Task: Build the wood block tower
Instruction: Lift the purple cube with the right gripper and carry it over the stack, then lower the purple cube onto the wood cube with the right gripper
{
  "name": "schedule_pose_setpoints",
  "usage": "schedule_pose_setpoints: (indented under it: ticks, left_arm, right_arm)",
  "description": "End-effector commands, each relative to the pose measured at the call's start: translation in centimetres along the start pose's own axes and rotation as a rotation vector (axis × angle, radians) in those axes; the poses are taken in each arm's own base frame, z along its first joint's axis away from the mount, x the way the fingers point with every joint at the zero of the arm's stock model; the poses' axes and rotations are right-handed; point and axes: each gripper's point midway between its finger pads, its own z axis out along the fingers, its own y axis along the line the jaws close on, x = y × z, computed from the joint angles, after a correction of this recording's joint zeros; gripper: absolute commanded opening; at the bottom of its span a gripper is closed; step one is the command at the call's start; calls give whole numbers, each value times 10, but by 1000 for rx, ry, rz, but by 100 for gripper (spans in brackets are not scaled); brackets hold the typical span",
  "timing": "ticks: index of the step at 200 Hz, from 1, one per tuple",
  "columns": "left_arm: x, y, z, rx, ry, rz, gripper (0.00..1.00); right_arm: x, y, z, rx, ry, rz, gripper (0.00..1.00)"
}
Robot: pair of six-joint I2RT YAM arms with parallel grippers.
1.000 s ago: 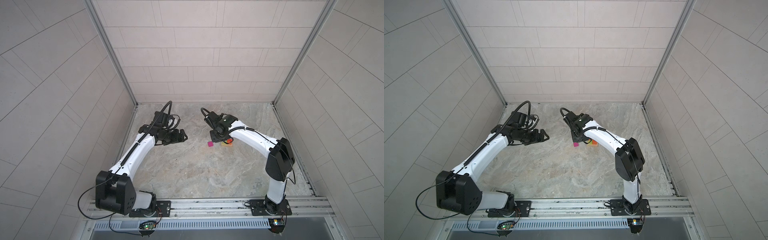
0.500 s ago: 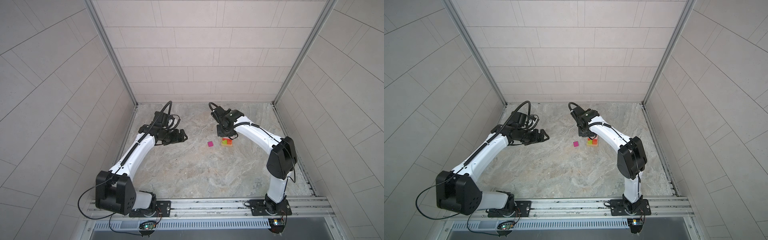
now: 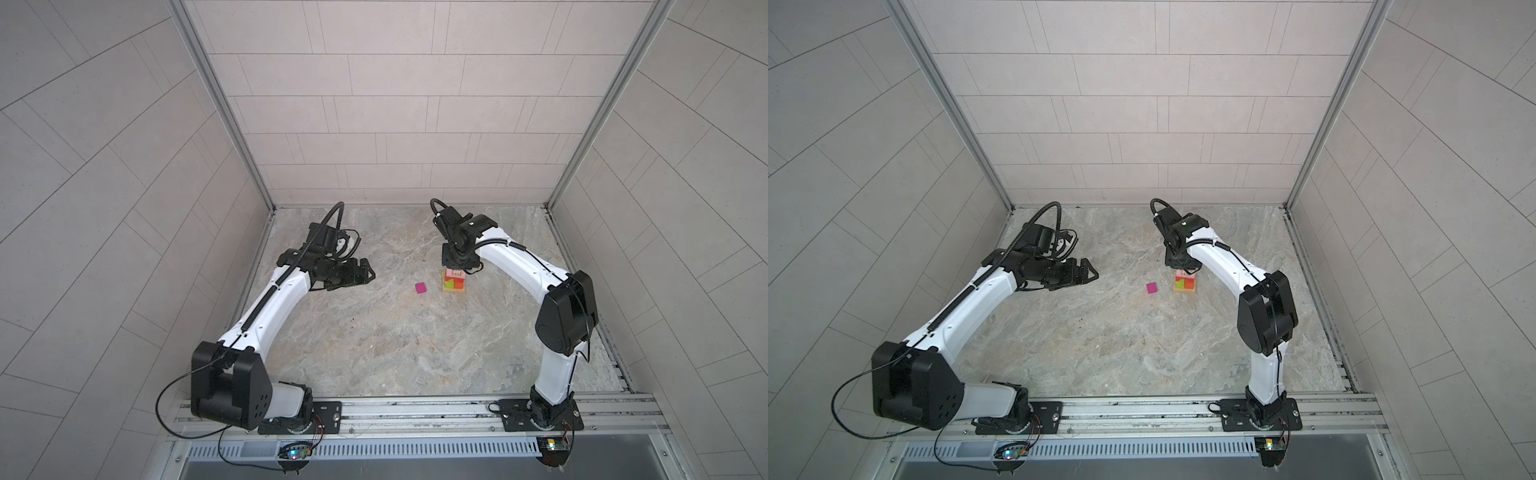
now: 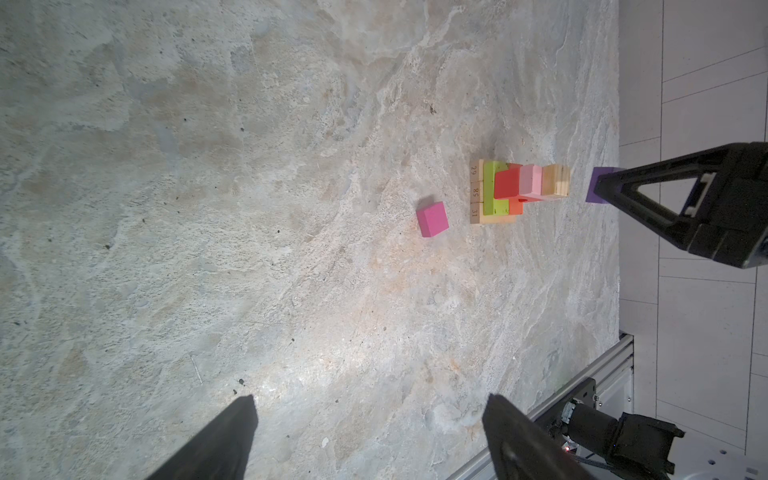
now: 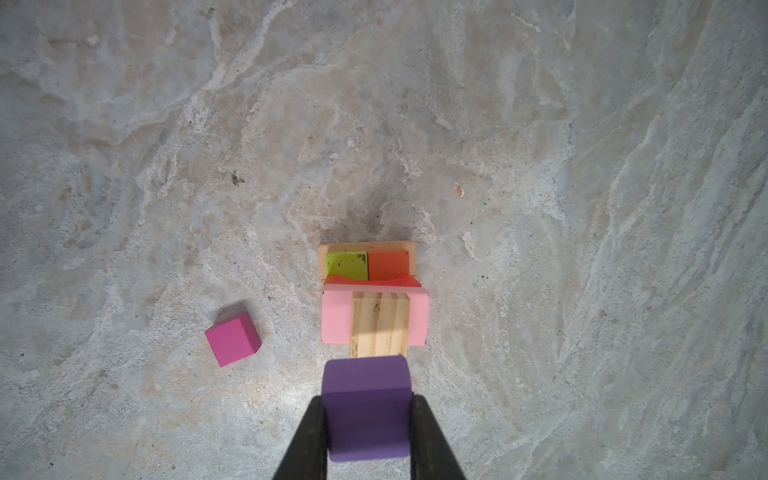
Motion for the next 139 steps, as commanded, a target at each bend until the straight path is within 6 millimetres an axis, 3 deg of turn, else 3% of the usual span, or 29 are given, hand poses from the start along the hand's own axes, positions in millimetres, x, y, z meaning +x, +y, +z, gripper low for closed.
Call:
schedule_pose_setpoints:
  ticks: [1,139]
  left_arm:
    - [3,-2,-2,8,1,7,92]
    - [3,-2,-4,3,-3,11,92]
  right_arm:
    - [-1,-2,6,14,11,33,18]
    - [-4,-7,23,30,35,68,18]
